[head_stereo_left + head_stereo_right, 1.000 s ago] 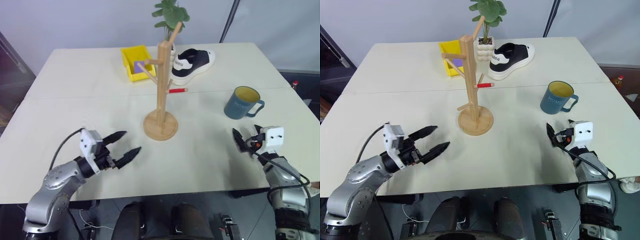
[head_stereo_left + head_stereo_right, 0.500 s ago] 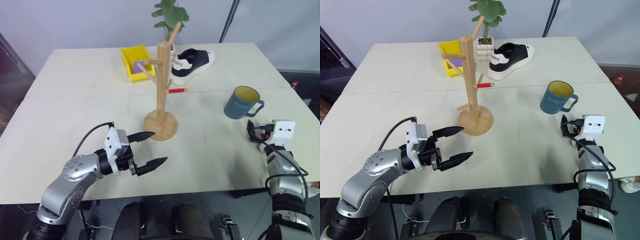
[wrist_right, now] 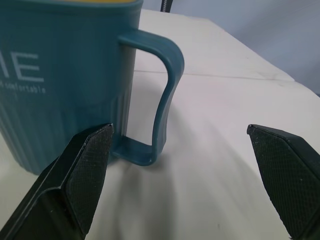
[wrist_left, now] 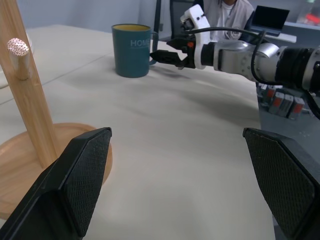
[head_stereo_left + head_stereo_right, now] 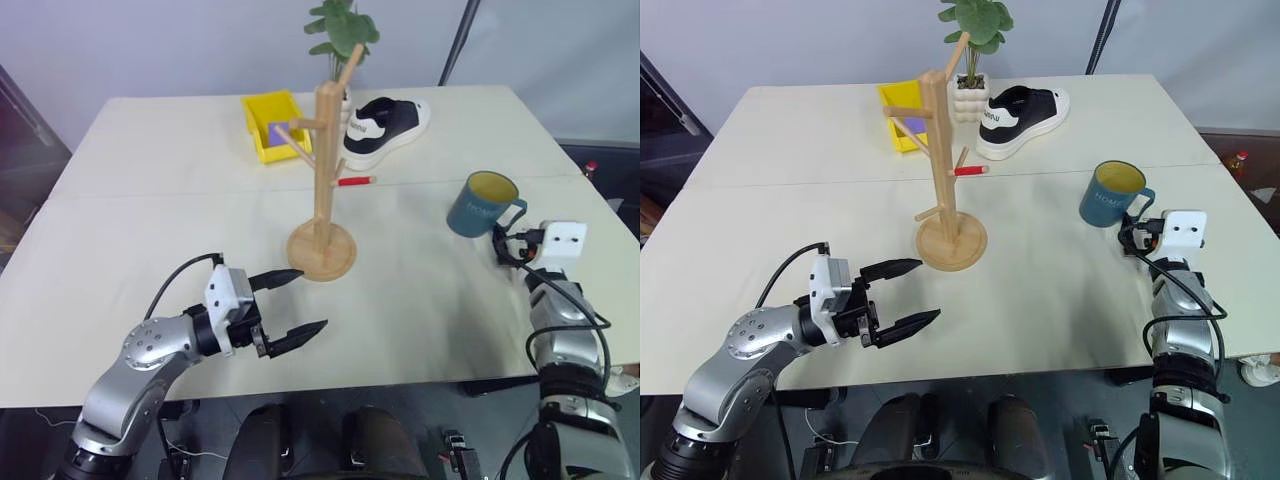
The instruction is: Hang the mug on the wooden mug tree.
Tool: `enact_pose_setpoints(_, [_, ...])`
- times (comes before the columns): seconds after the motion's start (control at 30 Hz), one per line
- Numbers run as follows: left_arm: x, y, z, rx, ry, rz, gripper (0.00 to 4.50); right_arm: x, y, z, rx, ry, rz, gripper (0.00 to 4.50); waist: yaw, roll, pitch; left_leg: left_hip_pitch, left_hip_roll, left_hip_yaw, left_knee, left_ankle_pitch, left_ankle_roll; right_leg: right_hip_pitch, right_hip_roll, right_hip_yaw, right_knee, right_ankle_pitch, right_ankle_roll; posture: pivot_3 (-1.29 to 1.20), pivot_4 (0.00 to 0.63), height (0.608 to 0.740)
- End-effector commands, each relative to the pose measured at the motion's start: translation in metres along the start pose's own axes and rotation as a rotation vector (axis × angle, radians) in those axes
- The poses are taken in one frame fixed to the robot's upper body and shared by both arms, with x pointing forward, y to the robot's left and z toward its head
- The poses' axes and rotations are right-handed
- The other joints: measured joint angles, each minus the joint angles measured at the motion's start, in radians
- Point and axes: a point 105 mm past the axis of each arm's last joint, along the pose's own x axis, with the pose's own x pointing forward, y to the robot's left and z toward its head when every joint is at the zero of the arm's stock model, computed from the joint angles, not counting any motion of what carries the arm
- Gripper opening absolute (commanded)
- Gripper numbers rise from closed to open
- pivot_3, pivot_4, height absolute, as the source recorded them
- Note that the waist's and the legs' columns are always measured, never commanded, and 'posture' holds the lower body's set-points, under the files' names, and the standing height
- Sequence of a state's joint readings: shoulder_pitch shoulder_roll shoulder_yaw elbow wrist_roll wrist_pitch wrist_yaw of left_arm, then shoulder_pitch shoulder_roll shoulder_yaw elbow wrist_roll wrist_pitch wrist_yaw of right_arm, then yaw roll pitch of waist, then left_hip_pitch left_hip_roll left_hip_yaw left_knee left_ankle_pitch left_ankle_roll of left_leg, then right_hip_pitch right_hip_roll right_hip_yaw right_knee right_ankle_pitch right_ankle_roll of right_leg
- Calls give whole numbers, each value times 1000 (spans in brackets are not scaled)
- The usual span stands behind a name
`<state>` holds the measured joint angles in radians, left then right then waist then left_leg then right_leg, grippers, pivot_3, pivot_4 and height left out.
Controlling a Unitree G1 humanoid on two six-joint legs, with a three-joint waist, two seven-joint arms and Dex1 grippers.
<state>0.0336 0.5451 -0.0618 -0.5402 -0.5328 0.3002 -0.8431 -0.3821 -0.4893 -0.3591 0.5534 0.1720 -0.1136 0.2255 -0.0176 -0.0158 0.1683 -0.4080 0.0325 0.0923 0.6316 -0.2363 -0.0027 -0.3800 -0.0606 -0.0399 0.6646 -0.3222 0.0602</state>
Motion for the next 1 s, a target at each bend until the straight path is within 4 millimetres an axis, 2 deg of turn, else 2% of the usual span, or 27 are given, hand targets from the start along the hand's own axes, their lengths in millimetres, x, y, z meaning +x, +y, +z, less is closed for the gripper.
enact_pose_setpoints(0.03, [-1,-2,5,29,-24,-1,4500,8,-4,14,-12,-31,-12,4443,0,0,0,0,0,0,0,0,0,0,0,0,0,0,0,0,150,740])
enact_pose_setpoints(0.13, [-2,-1,4,33,-24,2,4500,11,-2,14,-8,-24,-3,4443,1,0,0,0,0,0,0,0,0,0,0,0,0,0,0,0,150,740])
enact_pose_setpoints(0.23, [-2,0,4,37,-25,7,4500,13,0,13,-1,-21,13,3634,0,0,0,0,0,0,0,0,0,0,0,0,0,0,0,0,150,740])
enact_pose_setpoints(0.47, [-2,3,5,41,-26,21,4500,16,6,14,19,-28,44,163,1,0,0,0,0,0,0,0,0,0,0,0,0,0,0,0,150,740])
enact_pose_setpoints(0.5, [-3,4,5,42,-26,23,4500,16,7,15,20,-30,48,34,1,0,0,0,0,0,0,0,0,0,0,0,0,0,0,0,150,740])
enact_pose_setpoints(0.7, [-4,9,8,45,-26,35,4500,9,9,16,13,-44,63,34,2,0,0,0,0,0,0,0,0,0,0,0,0,0,0,0,150,740])
enact_pose_setpoints(1.0, [-5,16,10,47,-22,58,4500,-4,12,27,-33,-57,108,34,1,0,0,0,0,0,0,0,0,0,0,0,0,0,0,0,150,740])
